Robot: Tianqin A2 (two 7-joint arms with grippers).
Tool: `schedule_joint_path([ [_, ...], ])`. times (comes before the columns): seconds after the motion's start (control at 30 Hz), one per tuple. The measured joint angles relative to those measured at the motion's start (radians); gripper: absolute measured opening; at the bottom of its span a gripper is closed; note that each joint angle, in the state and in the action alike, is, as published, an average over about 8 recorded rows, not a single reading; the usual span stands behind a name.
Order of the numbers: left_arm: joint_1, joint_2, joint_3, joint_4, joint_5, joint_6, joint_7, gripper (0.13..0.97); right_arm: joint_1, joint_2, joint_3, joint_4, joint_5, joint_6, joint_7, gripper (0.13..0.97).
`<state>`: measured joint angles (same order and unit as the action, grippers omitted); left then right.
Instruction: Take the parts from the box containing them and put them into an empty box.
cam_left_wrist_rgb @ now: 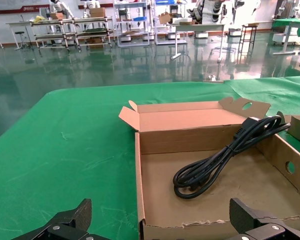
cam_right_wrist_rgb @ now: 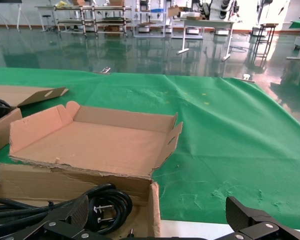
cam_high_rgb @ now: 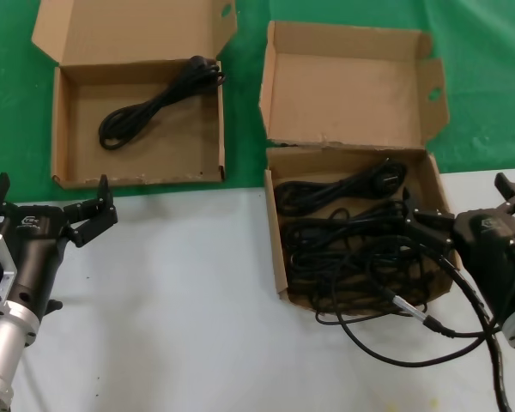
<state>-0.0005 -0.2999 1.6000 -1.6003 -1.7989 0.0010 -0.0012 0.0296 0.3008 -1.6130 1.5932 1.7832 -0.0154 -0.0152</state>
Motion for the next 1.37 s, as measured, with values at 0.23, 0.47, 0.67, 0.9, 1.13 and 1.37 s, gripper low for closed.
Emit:
schedule_joint_path([
  [0.23, 0.0, 0.0, 0.0, 0.0, 0.0, 0.0, 0.0, 0.966, 0.0, 0.0, 0.0, 0.0, 0.0, 0.0, 0.0, 0.966],
  [0.47, 0.0, 0.0, 0.0, 0.0, 0.0, 0.0, 0.0, 0.966, 0.0, 0.0, 0.0, 0.0, 0.0, 0.0, 0.0, 0.966],
  [0.67, 0.0, 0.0, 0.0, 0.0, 0.0, 0.0, 0.0, 0.966, 0.0, 0.0, 0.0, 0.0, 0.0, 0.0, 0.0, 0.966],
  [0.9, 0.0, 0.0, 0.0, 0.0, 0.0, 0.0, 0.0, 0.966, 0.0, 0.0, 0.0, 0.0, 0.0, 0.0, 0.0, 0.966],
  [1.13, 0.0, 0.0, 0.0, 0.0, 0.0, 0.0, 0.0, 0.966, 0.0, 0.0, 0.0, 0.0, 0.0, 0.0, 0.0, 0.966],
  [1.37, 0.0, 0.0, 0.0, 0.0, 0.0, 0.0, 0.0, 0.966, 0.0, 0.0, 0.0, 0.0, 0.0, 0.0, 0.0, 0.966],
])
